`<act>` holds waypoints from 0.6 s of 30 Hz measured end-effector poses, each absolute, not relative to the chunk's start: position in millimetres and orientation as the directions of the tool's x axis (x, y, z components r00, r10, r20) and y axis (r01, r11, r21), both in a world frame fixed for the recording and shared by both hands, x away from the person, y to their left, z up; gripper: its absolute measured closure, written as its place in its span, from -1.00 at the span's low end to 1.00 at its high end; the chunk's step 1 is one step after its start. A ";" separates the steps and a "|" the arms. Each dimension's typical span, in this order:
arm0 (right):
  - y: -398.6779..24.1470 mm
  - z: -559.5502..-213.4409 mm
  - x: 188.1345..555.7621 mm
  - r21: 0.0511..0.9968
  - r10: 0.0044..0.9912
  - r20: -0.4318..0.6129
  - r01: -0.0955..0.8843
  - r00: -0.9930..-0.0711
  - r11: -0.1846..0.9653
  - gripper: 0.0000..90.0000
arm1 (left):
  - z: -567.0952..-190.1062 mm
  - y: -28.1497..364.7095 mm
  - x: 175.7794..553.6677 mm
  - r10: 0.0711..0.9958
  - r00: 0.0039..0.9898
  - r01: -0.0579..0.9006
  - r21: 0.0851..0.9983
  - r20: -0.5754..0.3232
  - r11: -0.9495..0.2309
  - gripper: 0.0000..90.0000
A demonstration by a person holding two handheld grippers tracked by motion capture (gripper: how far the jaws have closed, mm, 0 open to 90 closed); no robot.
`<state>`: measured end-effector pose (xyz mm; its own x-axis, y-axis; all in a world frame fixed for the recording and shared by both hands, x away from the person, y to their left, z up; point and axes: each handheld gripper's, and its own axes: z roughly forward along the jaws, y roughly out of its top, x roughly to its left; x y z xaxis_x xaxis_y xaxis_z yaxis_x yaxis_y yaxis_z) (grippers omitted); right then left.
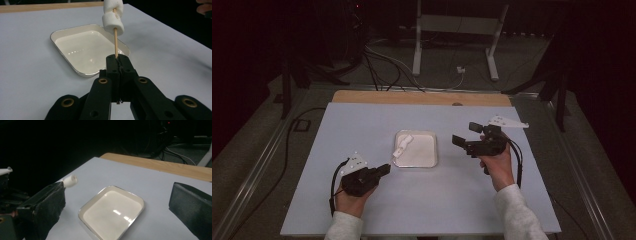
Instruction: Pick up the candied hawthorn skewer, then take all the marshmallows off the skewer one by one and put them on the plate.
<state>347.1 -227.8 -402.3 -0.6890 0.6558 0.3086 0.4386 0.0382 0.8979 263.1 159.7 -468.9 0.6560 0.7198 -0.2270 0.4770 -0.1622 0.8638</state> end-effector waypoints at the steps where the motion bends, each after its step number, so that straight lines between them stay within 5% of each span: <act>1: -226.2 -401.9 347.9 0.897 0.652 0.313 0.441 -0.691 0.036 -0.99 | -469.5 159.6 263.7 0.719 0.657 0.479 0.863 -0.229 -0.162 1.00; 18: -198.2 -409.4 362.8 0.841 0.575 0.461 0.540 -0.676 -0.038 -0.89 | -471.0 155.0 263.6 0.711 0.665 0.480 0.860 -0.229 -0.173 1.00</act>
